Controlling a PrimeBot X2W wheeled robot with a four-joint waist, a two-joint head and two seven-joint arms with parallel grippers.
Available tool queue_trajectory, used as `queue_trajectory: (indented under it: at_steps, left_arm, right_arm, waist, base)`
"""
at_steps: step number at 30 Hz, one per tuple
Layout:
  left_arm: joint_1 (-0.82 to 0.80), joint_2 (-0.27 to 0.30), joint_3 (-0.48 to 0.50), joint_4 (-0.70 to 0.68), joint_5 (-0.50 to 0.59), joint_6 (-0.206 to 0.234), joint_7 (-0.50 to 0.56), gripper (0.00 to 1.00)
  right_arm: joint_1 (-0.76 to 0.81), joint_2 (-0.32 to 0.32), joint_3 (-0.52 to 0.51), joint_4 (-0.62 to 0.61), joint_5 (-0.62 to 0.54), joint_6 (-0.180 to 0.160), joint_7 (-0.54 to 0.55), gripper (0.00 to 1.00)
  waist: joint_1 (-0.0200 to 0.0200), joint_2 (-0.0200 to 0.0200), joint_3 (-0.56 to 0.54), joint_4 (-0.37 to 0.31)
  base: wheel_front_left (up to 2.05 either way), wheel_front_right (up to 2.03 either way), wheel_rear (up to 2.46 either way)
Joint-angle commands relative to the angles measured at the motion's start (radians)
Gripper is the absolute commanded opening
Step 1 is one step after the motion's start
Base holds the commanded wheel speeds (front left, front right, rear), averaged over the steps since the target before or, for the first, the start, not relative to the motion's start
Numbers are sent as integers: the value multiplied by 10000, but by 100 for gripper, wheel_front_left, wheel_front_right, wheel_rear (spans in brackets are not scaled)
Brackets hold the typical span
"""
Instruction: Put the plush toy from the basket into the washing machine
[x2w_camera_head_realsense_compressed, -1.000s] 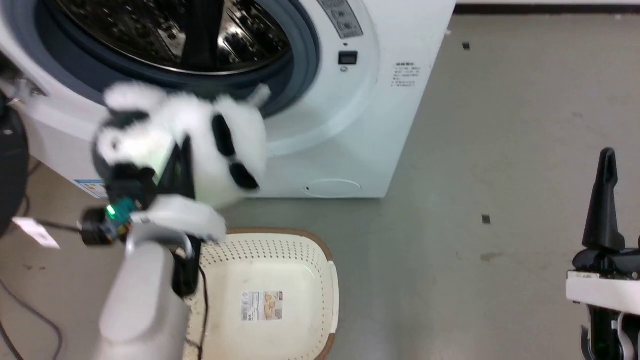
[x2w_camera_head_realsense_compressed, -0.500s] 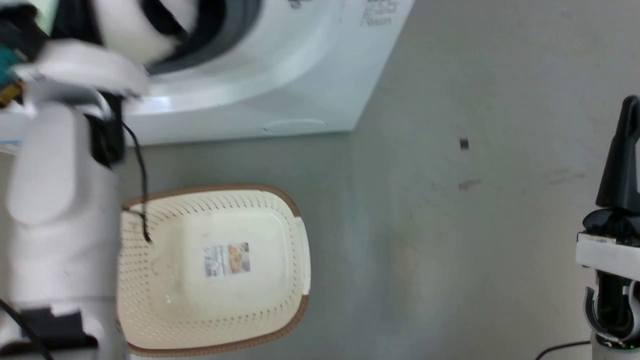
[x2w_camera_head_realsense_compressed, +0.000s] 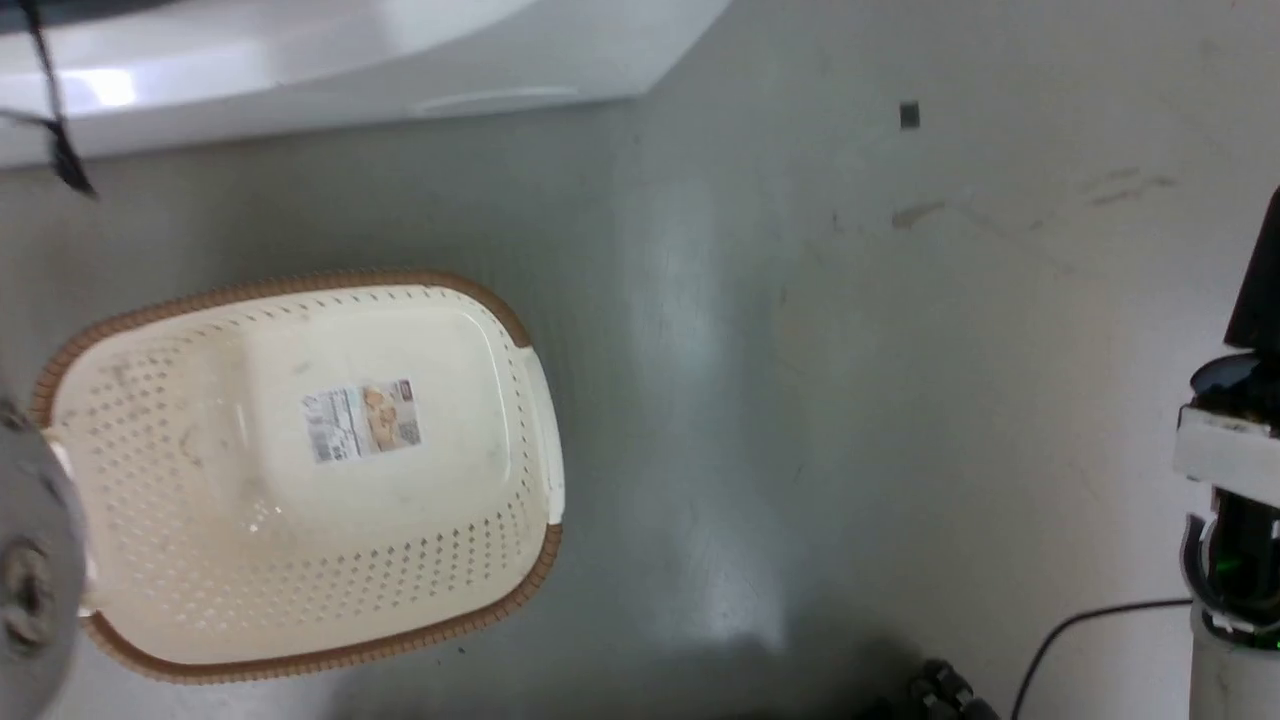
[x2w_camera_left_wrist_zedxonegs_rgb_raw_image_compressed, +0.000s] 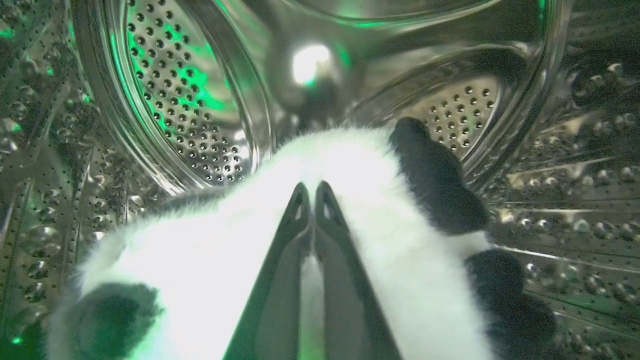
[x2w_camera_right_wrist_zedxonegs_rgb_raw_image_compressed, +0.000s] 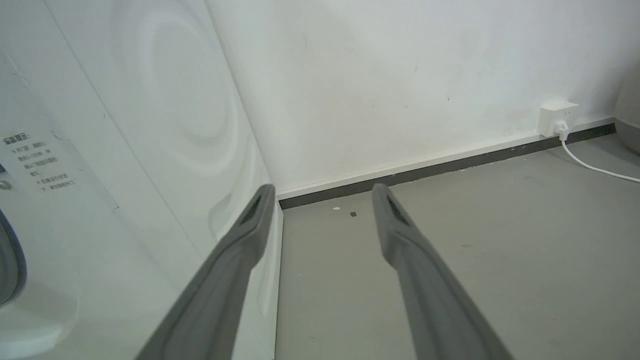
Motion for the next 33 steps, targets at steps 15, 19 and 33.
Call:
queue_trajectory:
  at_steps: [15, 19, 33]
  left_arm:
    - [-1838, 129, -220, 954, 239, 59, -57, 100]
    - [-1301, -80, -385, 1080, 337, -7, -57, 100]
    - [3131, -894, 54, -436, 191, -149, -57, 100]
  right_arm:
    - [-436, -4, 4, -246, -35, 8, -44, 100]
    - [-416, -4, 64, -172, -136, 8, -44, 100]
    - [370, -4, 620, 333, -554, 8, -44, 100]
  waist:
    - [-2, 0, 1109, 119]
    - [-2, 0, 728, 271]
    - [-2, 0, -1829, 851]
  base:
    - [0, 0, 0]
    - [0, 0, 0]
    - [0, 0, 0]
